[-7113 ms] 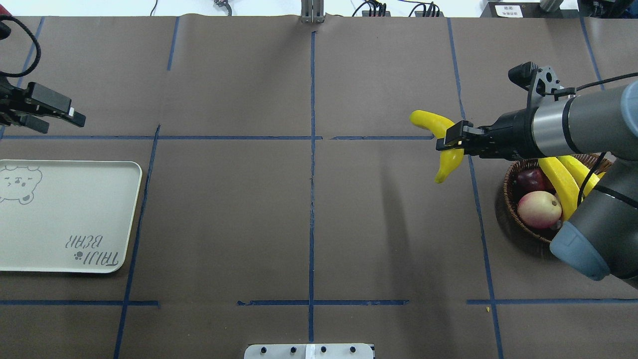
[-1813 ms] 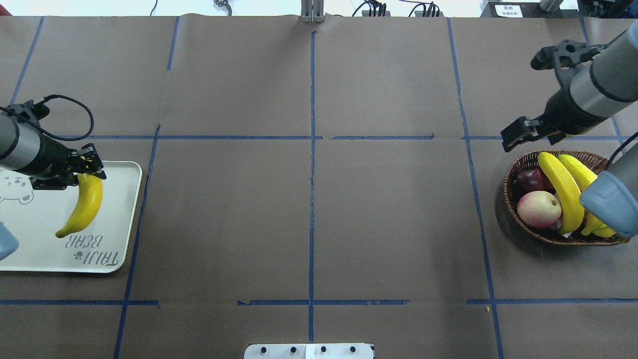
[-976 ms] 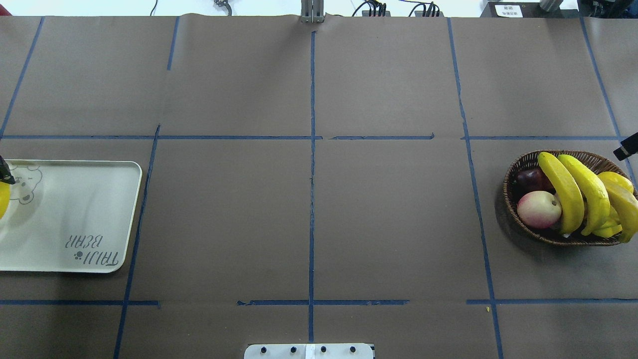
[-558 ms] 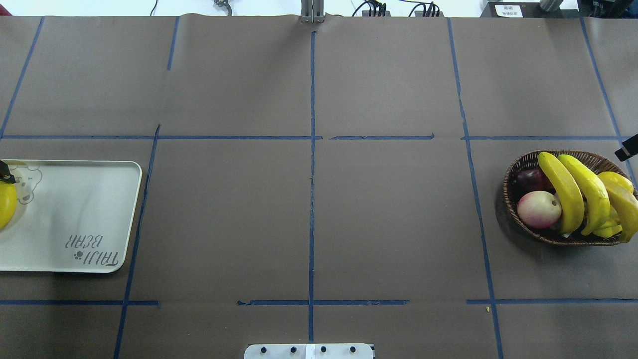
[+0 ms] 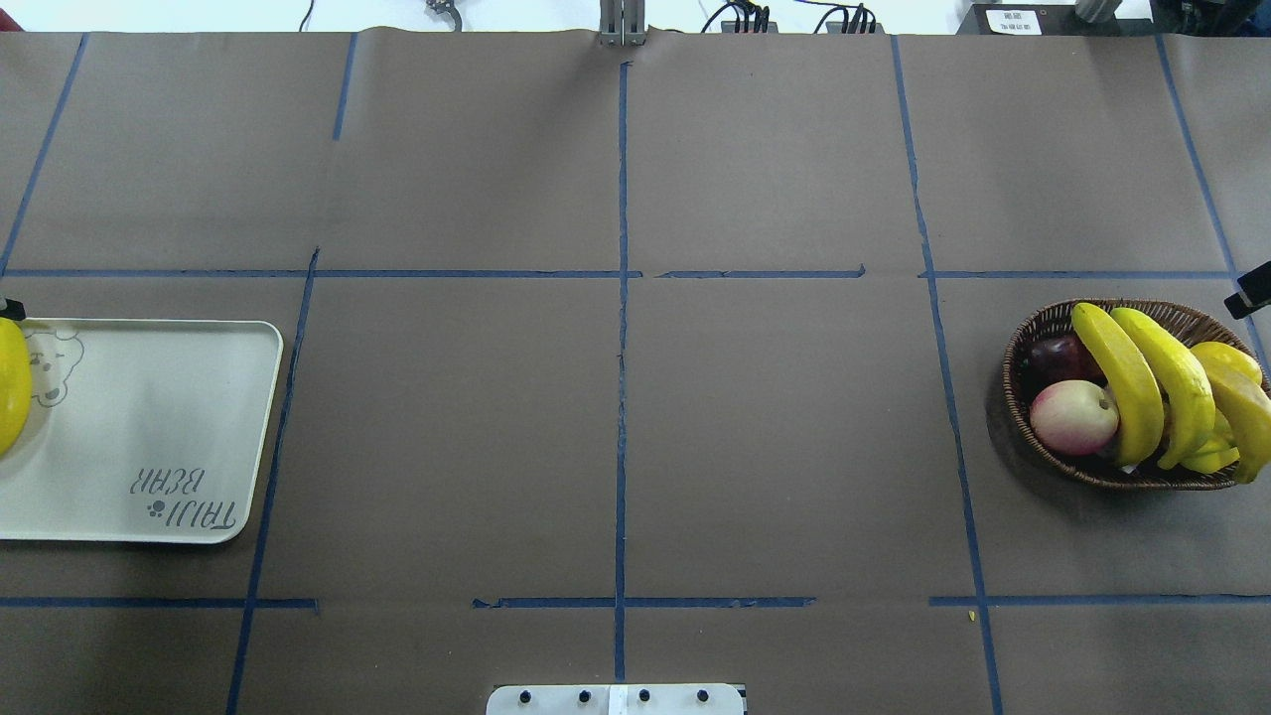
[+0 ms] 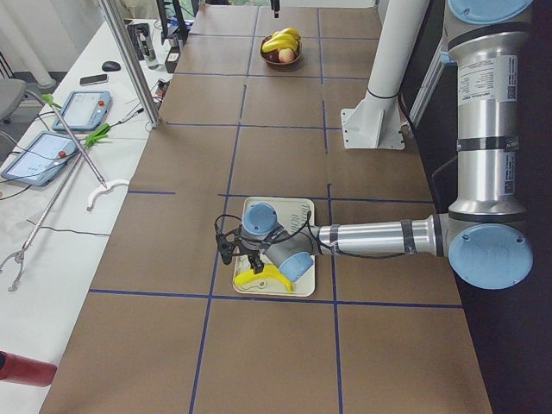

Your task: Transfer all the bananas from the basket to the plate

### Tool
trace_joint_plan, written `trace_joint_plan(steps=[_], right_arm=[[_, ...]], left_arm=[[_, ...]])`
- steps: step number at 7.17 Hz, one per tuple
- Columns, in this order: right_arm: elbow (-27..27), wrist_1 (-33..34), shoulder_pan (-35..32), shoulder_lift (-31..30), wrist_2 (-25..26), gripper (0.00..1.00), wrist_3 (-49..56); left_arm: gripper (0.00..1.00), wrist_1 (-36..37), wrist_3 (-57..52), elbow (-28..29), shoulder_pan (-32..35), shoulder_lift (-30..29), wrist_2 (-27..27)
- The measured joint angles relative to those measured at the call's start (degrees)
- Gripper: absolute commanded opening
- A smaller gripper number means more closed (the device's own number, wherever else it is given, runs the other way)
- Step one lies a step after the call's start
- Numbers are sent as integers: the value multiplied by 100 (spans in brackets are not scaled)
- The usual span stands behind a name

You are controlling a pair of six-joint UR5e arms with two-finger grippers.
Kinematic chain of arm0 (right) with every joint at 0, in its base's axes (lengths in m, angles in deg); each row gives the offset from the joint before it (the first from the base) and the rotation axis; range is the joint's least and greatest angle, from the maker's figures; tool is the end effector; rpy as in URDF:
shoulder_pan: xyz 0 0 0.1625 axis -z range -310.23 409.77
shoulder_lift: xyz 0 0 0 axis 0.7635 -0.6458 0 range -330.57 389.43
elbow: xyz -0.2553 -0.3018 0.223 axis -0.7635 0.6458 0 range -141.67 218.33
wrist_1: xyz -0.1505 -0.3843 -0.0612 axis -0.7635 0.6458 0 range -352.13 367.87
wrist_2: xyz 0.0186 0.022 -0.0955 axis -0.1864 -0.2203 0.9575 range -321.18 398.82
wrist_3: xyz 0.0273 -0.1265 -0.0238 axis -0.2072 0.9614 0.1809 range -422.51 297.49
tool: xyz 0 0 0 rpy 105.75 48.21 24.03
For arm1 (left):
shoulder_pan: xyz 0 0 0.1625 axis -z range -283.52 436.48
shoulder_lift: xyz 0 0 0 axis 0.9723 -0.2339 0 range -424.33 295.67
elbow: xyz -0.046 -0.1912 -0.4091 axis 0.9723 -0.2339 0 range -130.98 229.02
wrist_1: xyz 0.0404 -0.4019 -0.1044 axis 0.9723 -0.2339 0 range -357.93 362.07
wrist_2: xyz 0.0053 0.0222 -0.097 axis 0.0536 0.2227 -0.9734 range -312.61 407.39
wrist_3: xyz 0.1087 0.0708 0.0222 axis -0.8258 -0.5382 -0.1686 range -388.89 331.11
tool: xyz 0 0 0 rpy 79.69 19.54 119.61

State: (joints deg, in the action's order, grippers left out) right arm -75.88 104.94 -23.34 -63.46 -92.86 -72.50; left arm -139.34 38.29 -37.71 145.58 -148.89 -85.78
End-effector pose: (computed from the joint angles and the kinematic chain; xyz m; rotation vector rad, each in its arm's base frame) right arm -0.0916 -0.4595 0.5427 0.0632 -0.7603 -0.2049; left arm 0.1330 -0.4696 0.6772 0.0109 1.0149 -0.4577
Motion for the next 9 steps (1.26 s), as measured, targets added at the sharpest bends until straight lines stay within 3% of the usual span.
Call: trace_joint_plan(steps=[3,4,7,9], right_arm=[[333,-2028,54,-978,36,98,-312],[433,-2420,145,-1129,41,98,-357],[554,-2905,602,-1414,208,93,-356],[734,-2945,783,-1441,296,81,-340]], left_arm=[[100,-43,38,-309,-9,-17,-46],[100,-44,42,-329,-15,-21,-52],[100,-45,47,-334,-27,-25,-56],[100,-45,45,-318,-28,-25,-60]])
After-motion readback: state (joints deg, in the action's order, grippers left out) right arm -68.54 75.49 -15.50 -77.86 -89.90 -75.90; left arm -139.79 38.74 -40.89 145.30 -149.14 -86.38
